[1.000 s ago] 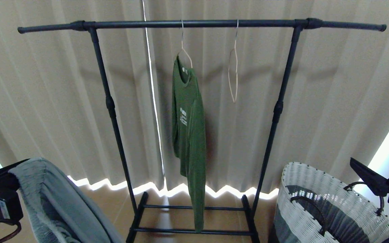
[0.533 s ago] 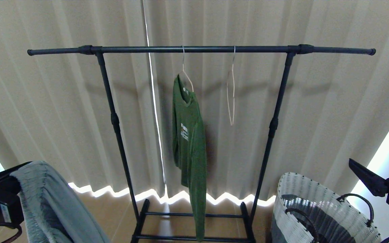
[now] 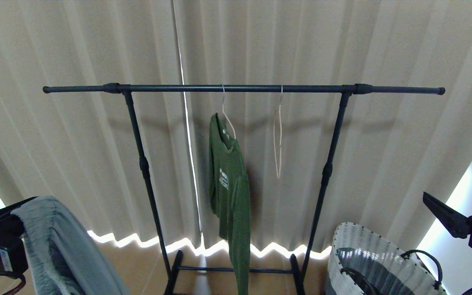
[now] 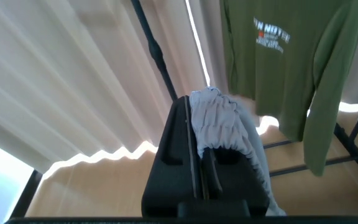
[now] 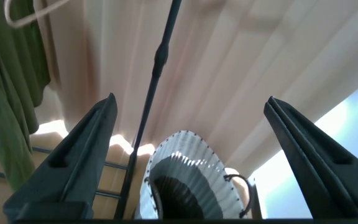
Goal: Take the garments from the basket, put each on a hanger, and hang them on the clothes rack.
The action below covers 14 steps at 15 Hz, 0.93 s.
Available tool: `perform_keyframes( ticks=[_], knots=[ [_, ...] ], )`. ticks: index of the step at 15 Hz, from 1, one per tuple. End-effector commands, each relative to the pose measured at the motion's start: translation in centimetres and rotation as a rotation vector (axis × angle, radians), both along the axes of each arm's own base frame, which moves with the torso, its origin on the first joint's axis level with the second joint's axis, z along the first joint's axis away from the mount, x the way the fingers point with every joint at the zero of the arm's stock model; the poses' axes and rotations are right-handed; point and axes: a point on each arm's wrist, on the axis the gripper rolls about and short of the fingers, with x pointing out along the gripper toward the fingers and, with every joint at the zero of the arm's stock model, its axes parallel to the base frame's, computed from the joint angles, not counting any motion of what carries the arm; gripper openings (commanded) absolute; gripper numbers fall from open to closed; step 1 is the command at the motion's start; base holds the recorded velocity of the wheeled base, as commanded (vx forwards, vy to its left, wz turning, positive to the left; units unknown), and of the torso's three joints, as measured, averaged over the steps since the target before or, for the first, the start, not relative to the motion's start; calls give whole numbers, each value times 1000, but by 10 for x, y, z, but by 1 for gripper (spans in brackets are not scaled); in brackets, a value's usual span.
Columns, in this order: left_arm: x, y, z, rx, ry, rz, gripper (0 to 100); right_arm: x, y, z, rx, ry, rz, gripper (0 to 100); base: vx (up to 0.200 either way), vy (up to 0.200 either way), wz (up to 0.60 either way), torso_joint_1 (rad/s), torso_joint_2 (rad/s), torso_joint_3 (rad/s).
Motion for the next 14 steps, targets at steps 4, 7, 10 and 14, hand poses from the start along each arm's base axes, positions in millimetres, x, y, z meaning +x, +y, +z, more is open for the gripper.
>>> perform_keyframes(
  ticks=[4,7,10,14],
  knots=[
    [0,-1,-1,-1,4,-5,0,-1,0,-2,-42,8,9,100,0,0,0,144,-292,-148],
    [0,-1,0,-3,0,-4,0,-1,0,-3,-46,18,8,100,0,0,0,11,-17,-7],
    [0,-1,0,-1,1,-5,0,-2,0,-4,-47,21,8,100,0,133,0,5,-2,3],
    [0,0,0,-2,0,-3,0,-4,-1,-8,-49,30,8,100,0,200,0,11,4,0]
  ],
)
